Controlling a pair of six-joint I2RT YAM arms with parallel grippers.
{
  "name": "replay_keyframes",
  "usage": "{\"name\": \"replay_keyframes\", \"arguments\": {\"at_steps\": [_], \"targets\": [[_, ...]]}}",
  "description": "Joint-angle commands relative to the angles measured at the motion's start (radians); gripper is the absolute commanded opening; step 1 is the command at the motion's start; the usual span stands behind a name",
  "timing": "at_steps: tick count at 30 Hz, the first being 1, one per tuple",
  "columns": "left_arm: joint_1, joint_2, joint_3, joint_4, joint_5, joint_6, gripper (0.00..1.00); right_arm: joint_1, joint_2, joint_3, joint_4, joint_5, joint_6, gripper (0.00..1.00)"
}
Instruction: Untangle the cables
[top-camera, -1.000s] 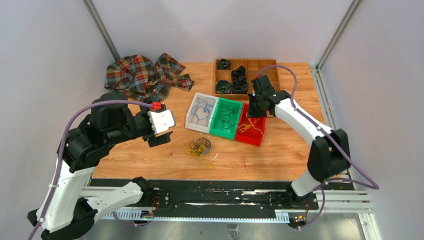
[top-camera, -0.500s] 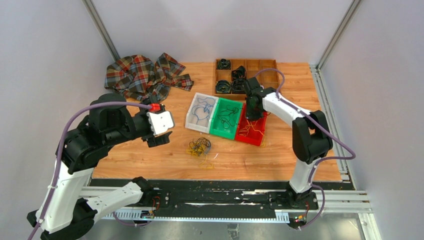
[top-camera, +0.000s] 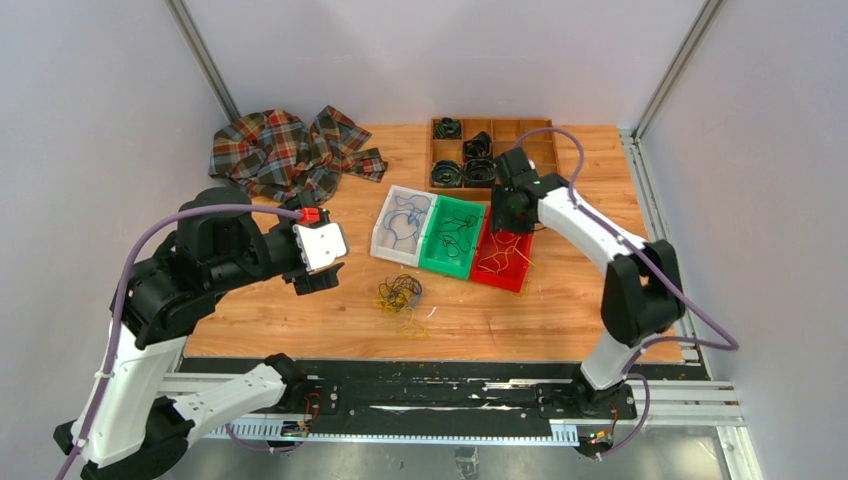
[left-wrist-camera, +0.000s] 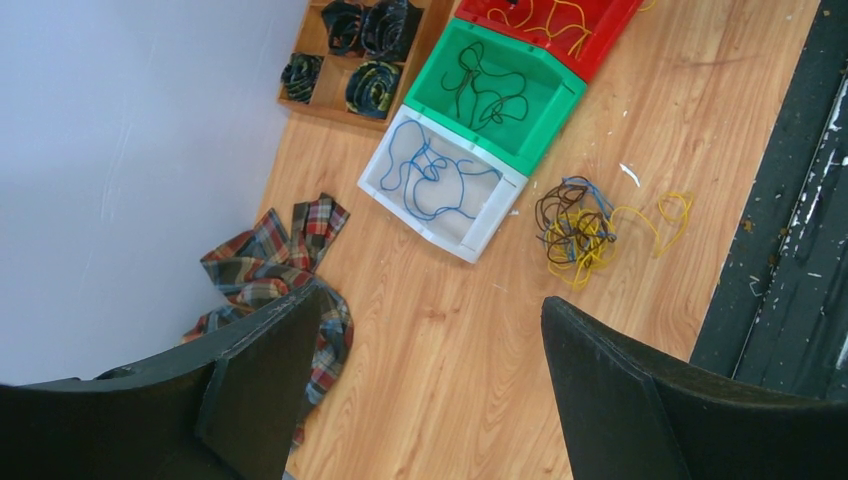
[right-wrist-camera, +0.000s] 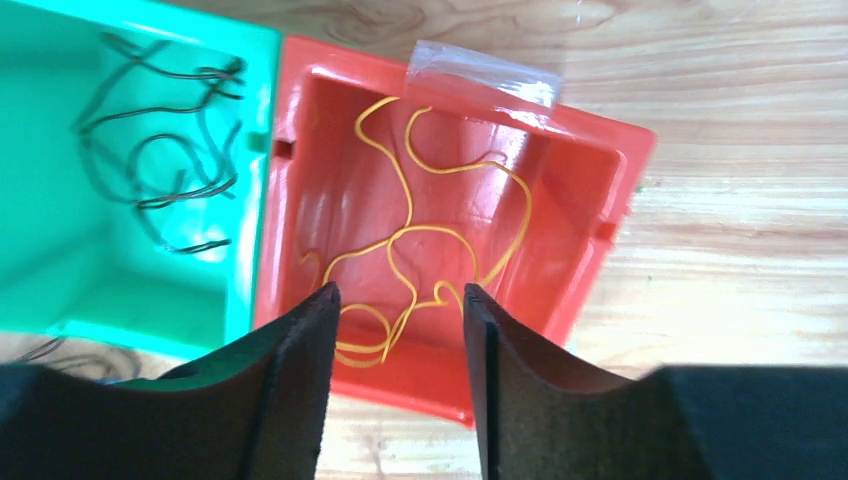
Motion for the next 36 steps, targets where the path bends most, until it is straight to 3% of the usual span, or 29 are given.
{"name": "replay_keyframes", "arguments": {"at_steps": [1,3,8,13,18,36], "targets": [[-0.007,-0.013,-0.007,0.006,0.008,-0.019,0.85,0.012,-0.137,-0.021,-0.055,0.007,-0.024,0.53],[-0.007,-0.017,-0.016,0.006,0.011,-0.025,0.85,0.008,-0.191,-0.052,-0.066,0.017,-0.027,0.61],[-0.007,-0.030,-0.031,0.007,0.009,-0.024,0.85,-0.044,-0.354,-0.220,-0.064,0.001,-0.009,0.63],[-0.007,-0.026,-0.031,0.007,0.015,-0.017,0.85,-0.191,-0.511,-0.435,0.022,-0.118,0.018,0.57],[-0.007,-0.017,-0.030,0.007,0.035,-0.018,0.85,-0.209,-0.614,-0.524,0.103,-0.139,0.026,0.55],[-0.007,-0.007,-0.009,0.006,0.040,-0.026,0.85,-0.238,-0.312,-0.508,0.146,-0.087,0.120,0.41]]}}
